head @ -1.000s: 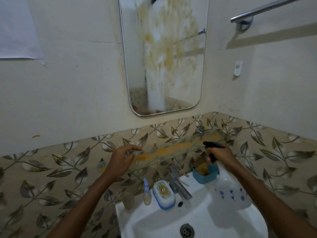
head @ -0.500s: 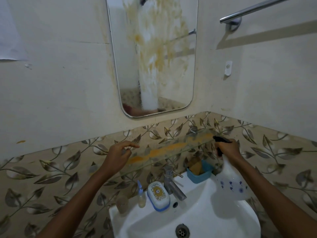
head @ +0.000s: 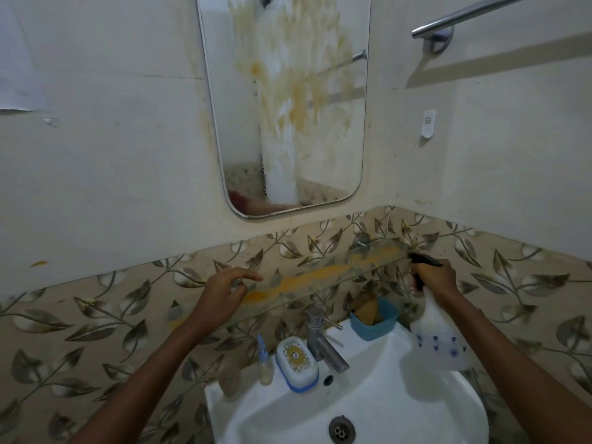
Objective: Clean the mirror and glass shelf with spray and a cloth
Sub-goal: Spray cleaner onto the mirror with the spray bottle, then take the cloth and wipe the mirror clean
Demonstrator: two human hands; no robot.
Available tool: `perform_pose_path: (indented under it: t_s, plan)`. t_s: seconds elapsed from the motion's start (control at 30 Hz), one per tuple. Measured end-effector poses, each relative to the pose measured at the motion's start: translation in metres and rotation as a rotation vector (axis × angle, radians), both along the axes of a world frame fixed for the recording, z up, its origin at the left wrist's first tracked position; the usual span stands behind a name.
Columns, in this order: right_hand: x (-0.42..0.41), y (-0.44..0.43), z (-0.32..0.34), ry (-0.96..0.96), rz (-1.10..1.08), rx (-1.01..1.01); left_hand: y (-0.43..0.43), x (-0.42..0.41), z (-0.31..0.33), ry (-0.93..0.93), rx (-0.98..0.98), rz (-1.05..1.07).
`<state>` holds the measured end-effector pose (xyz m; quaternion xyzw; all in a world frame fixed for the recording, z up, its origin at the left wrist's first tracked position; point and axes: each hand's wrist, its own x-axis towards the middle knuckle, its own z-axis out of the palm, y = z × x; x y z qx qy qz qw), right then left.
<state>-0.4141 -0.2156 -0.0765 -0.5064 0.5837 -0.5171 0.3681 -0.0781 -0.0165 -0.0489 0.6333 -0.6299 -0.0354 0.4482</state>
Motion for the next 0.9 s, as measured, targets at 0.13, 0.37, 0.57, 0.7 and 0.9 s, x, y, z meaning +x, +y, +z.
perform_pose_path:
  t_s: [0.13,0.37,0.57,0.7,0.9]
  plan:
    - [0.012,0.018,-0.01,-0.041,0.152,-0.009,-0.002,-0.011,-0.001,0.004,0.041,-0.074]
    - [0.021,0.045,-0.056,0.038,0.351,0.034,-0.034,-0.093,-0.006,-0.145,0.181,-0.44]
    - [0.023,0.051,-0.085,0.07,0.48,0.088,-0.093,-0.163,-0.029,-0.91,0.138,-0.451]
    - [0.025,0.047,-0.094,0.053,0.457,0.124,-0.12,-0.178,-0.035,-1.257,0.148,-0.413]
    - [0.027,0.04,-0.108,-0.047,0.476,0.111,-0.146,-0.178,-0.032,-1.382,0.158,-0.479]
